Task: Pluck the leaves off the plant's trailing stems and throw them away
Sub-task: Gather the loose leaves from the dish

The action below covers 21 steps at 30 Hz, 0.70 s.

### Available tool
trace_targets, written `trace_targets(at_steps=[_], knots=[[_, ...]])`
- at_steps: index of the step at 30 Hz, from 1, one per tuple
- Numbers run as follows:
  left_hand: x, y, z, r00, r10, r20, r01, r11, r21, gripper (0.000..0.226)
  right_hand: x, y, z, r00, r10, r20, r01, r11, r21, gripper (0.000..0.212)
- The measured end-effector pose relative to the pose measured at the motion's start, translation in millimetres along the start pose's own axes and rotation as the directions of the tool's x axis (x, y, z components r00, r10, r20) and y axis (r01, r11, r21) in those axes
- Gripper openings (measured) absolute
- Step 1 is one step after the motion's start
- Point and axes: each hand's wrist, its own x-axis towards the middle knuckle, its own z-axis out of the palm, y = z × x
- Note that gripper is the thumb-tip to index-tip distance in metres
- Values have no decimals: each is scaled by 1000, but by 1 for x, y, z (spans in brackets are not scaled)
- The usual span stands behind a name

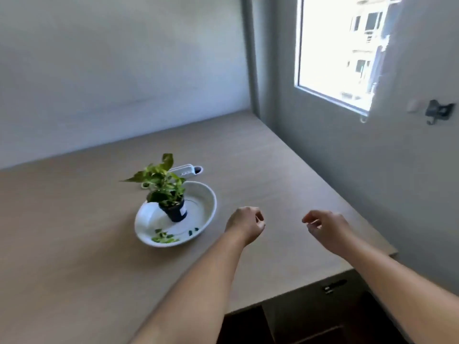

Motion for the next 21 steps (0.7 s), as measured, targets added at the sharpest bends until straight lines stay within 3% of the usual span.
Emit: trace_targets(at_steps=[6,9,13,17,21], knots=[[-26,-170,-62,946,-318,-58,317,948,-37,15,45,-126,104,966,-176,189,186,982,-34,18],[-19,-239,-80,916,-399,-38,398,917,-27,15,71,-172,160,937,-218,274,241,969,-51,21],[2,-295,-92,916,-400,12,399,916,38,39,102,-206,217,904,-197,379,268,953,-144,23],[21,-318,-83,913,-366,180,350,930,114,61,121,-220,256,886,-107,451,277,902,-330,39],[38,-331,-79,924,-312,222,246,927,282,60,129,-231,283,883,-58,465,300,833,-464,63]])
